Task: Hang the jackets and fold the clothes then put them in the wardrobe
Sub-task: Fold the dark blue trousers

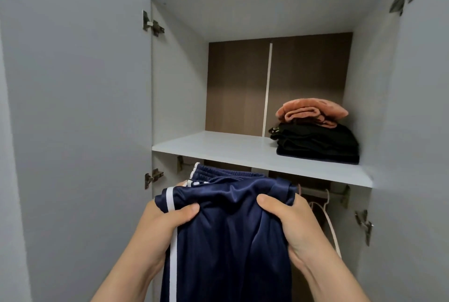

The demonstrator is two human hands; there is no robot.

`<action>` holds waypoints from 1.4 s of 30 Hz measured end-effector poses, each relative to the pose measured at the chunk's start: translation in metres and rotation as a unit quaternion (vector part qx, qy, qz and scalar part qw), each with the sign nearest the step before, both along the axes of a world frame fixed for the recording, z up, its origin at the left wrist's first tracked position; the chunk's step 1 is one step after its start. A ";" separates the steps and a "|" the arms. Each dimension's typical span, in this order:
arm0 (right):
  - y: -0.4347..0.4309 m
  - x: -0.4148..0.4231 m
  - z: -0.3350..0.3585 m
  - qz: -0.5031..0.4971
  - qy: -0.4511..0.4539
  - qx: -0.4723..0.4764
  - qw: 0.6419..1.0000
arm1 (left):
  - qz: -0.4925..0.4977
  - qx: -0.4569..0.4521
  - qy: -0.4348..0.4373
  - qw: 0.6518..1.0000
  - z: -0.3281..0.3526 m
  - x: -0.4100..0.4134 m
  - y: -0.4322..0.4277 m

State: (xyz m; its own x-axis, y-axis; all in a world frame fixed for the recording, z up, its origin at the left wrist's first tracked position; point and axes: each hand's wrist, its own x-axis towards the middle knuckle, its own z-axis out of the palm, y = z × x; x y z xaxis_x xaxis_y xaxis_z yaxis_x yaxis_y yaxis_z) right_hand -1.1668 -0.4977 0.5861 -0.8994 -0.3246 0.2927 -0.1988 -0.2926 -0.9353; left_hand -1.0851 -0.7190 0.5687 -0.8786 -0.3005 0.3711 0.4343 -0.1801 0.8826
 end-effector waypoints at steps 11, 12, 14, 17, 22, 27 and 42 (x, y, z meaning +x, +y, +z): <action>-0.139 -0.147 0.037 -0.103 0.019 0.031 0.994 | 0.000 0.031 -0.025 0.999 0.044 -0.176 -0.133; -0.146 -0.161 0.043 -0.110 0.016 0.028 0.993 | -0.004 0.034 -0.028 0.999 0.053 -0.192 -0.139; -0.153 -0.192 0.057 -0.117 0.010 0.011 0.993 | -0.018 0.035 -0.038 0.999 0.073 -0.223 -0.147; -0.159 -0.244 0.085 -0.115 -0.010 -0.004 0.993 | -0.064 0.049 -0.095 0.992 0.103 -0.277 -0.162; -0.169 -0.338 0.110 -0.143 -0.072 0.054 0.986 | -0.069 0.027 -0.201 0.977 0.133 -0.371 -0.173; -0.171 -0.406 0.092 -0.161 -0.051 0.211 0.963 | -0.020 -0.125 -0.273 0.953 0.125 -0.439 -0.185; -0.170 -0.438 0.101 -0.209 0.059 0.523 0.824 | 0.037 -0.355 -0.242 0.902 0.144 -0.471 -0.200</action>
